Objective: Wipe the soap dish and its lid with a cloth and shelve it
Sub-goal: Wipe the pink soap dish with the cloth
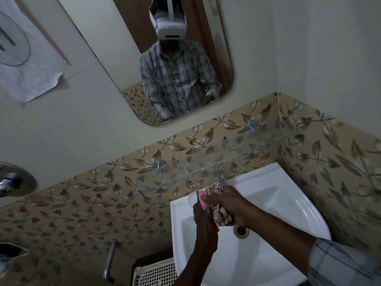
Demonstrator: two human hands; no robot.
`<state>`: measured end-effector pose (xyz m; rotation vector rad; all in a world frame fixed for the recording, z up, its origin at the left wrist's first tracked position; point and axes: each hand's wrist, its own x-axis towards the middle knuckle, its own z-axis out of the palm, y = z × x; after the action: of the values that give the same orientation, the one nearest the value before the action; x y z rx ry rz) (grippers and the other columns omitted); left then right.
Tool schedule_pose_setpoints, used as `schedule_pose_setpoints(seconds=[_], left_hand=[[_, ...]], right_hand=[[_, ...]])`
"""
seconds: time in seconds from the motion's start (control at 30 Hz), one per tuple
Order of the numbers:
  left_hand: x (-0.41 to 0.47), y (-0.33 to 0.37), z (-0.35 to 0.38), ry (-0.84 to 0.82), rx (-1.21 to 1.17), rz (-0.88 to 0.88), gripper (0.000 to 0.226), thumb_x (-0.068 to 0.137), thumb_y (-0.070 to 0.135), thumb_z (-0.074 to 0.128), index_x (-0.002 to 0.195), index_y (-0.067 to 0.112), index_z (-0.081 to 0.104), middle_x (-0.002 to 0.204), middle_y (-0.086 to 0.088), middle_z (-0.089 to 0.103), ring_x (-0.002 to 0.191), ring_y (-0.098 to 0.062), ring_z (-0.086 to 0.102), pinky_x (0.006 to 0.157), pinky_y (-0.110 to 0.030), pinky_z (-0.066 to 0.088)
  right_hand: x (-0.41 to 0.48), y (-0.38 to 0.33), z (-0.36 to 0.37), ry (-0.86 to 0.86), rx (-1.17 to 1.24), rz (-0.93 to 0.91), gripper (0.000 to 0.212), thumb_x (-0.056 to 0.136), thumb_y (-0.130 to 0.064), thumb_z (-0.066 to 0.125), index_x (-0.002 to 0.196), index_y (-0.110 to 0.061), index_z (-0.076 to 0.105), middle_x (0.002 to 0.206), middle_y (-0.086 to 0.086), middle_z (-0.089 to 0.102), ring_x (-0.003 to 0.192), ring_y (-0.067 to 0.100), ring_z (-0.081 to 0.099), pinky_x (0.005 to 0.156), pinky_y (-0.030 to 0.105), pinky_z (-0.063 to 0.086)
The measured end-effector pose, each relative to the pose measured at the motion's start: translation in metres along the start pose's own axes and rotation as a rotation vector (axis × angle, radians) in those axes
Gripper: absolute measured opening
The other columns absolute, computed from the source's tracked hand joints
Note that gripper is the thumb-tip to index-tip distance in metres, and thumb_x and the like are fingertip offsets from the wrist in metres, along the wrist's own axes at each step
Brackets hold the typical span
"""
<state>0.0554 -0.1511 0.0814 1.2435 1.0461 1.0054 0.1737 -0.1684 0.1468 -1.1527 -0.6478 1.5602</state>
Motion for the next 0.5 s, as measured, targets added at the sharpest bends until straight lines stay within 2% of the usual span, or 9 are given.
schedule_pose_setpoints(seconds=[0.1, 0.13, 0.17, 0.2, 0.23, 0.3, 0.37, 0.43, 0.5], left_hand=[[0.003, 0.014, -0.003, -0.099, 0.185, 0.041, 0.023, 0.085, 0.058, 0.054, 0.101, 0.047, 0.067, 0.091, 0.005, 0.076, 0.078, -0.017, 0.073, 0.060, -0.031, 0.057], [0.005, 0.015, -0.009, -0.133, 0.206, 0.061, 0.024, 0.085, 0.063, 0.052, 0.102, 0.052, 0.066, 0.097, 0.009, 0.076, 0.086, -0.015, 0.073, 0.068, -0.032, 0.059], [0.008, 0.015, -0.017, -0.115, 0.174, 0.053, 0.030, 0.091, 0.064, 0.045, 0.113, 0.052, 0.063, 0.114, 0.008, 0.073, 0.102, -0.014, 0.069, 0.084, -0.032, 0.058], [0.011, 0.016, -0.028, -0.068, 0.079, -0.032, 0.041, 0.097, 0.062, 0.033, 0.126, 0.046, 0.057, 0.131, 0.000, 0.065, 0.117, -0.019, 0.063, 0.099, -0.039, 0.052], [0.017, 0.018, -0.038, -0.009, -0.052, -0.198, 0.057, 0.097, 0.066, 0.023, 0.135, 0.034, 0.052, 0.139, -0.014, 0.057, 0.121, -0.029, 0.059, 0.104, -0.048, 0.047], [0.030, 0.028, -0.051, -0.062, -0.333, -0.655, 0.093, 0.086, 0.081, 0.019, 0.136, 0.008, 0.050, 0.137, -0.033, 0.051, 0.115, -0.049, 0.055, 0.096, -0.063, 0.045], [0.032, 0.045, -0.052, -0.237, -0.522, -0.924, 0.103, 0.082, 0.081, 0.034, 0.130, -0.008, 0.054, 0.131, -0.037, 0.054, 0.111, -0.052, 0.055, 0.089, -0.067, 0.048], [0.035, 0.052, -0.040, -0.243, -0.496, -0.937, 0.093, 0.084, 0.072, 0.045, 0.134, -0.007, 0.054, 0.119, -0.033, 0.062, 0.103, -0.046, 0.062, 0.088, -0.058, 0.052], [0.034, 0.044, -0.027, -0.131, -0.472, -0.800, 0.085, 0.088, 0.067, 0.047, 0.140, 0.000, 0.050, 0.118, -0.028, 0.061, 0.100, -0.043, 0.061, 0.089, -0.052, 0.049]], right_hand=[[0.002, 0.012, -0.008, 0.038, -0.144, -0.158, 0.021, 0.076, -0.009, 0.080, 0.084, 0.008, 0.073, 0.072, 0.021, 0.073, 0.064, 0.029, 0.071, 0.071, 0.044, 0.060], [0.002, 0.015, -0.013, 0.020, -0.174, -0.223, 0.016, 0.075, -0.011, 0.081, 0.085, 0.000, 0.075, 0.076, 0.018, 0.075, 0.069, 0.029, 0.073, 0.074, 0.046, 0.061], [0.004, 0.017, -0.019, -0.012, -0.243, -0.309, 0.012, 0.076, -0.016, 0.082, 0.085, -0.010, 0.077, 0.081, 0.014, 0.077, 0.074, 0.028, 0.075, 0.076, 0.045, 0.061], [0.005, 0.017, -0.025, -0.044, -0.386, -0.418, 0.012, 0.076, -0.020, 0.083, 0.087, -0.017, 0.076, 0.084, 0.009, 0.078, 0.078, 0.026, 0.075, 0.075, 0.043, 0.061], [0.007, 0.019, -0.032, -0.090, -0.576, -0.553, 0.016, 0.076, -0.021, 0.083, 0.089, -0.025, 0.075, 0.089, 0.006, 0.077, 0.082, 0.024, 0.074, 0.075, 0.038, 0.060], [0.012, 0.027, -0.040, -0.159, -1.076, -0.879, 0.035, 0.073, -0.013, 0.082, 0.105, -0.024, 0.072, 0.103, 0.004, 0.074, 0.096, 0.020, 0.068, 0.090, 0.028, 0.053], [0.013, 0.039, -0.041, -0.253, -1.429, -1.169, 0.040, 0.069, -0.009, 0.078, 0.108, -0.016, 0.071, 0.104, 0.006, 0.072, 0.097, 0.023, 0.066, 0.097, 0.035, 0.048], [0.010, 0.049, -0.039, -0.233, -1.551, -1.218, 0.032, 0.072, -0.013, 0.077, 0.104, -0.015, 0.073, 0.099, 0.003, 0.072, 0.090, 0.024, 0.067, 0.090, 0.037, 0.053], [0.004, 0.054, -0.031, -0.138, -1.452, -1.028, 0.026, 0.076, -0.010, 0.073, 0.102, -0.012, 0.073, 0.097, 0.007, 0.074, 0.086, 0.026, 0.068, 0.079, 0.037, 0.056]])
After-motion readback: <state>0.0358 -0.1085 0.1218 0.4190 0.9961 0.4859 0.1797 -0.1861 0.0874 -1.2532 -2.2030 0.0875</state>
